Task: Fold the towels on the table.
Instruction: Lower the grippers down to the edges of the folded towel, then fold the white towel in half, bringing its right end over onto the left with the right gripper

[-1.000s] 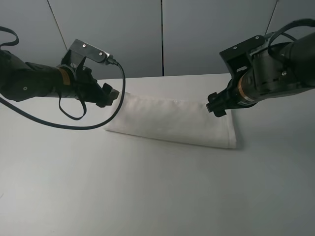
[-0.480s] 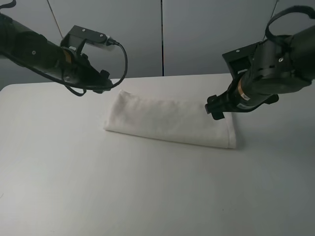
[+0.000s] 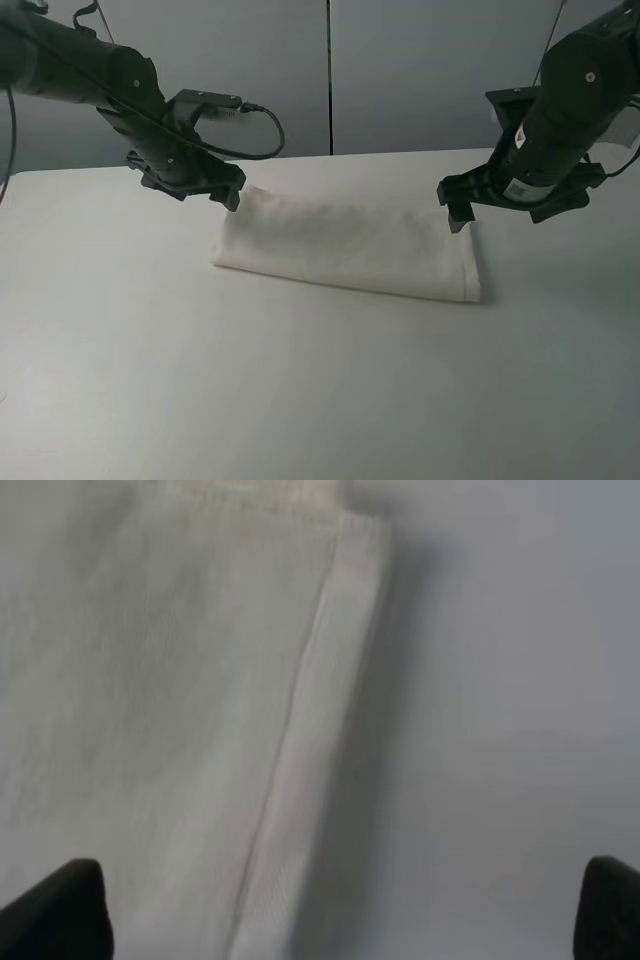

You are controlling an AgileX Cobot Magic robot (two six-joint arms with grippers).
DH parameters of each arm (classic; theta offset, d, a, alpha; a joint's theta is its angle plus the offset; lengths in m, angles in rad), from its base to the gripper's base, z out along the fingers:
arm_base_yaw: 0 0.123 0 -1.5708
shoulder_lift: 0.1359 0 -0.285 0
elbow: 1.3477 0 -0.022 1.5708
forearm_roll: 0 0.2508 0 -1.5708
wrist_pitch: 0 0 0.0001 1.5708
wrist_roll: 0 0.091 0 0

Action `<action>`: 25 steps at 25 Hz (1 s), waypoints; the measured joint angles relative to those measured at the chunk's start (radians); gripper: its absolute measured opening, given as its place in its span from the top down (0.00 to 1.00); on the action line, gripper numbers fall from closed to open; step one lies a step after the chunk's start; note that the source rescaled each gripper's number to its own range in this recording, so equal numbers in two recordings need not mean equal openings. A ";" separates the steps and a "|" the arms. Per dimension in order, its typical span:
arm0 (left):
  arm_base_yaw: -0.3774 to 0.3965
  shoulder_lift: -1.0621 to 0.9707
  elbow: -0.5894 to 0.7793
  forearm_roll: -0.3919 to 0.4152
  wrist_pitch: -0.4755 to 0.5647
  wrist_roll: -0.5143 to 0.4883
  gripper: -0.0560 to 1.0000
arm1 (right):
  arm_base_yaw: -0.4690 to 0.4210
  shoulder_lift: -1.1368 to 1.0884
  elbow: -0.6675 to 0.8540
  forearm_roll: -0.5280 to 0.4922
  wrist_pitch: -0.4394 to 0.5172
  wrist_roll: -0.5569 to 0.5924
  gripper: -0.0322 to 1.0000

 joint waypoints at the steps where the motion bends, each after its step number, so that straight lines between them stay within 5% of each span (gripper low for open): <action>1: 0.007 0.021 -0.024 -0.016 0.027 0.002 0.01 | -0.002 0.000 0.000 0.009 0.012 -0.011 0.01; 6: 0.027 0.118 -0.114 -0.041 0.105 0.014 0.01 | -0.004 0.000 0.000 0.026 0.026 -0.023 0.01; 25: 0.027 0.214 -0.172 -0.043 0.112 0.027 0.01 | -0.004 0.039 -0.032 0.094 0.031 -0.029 0.01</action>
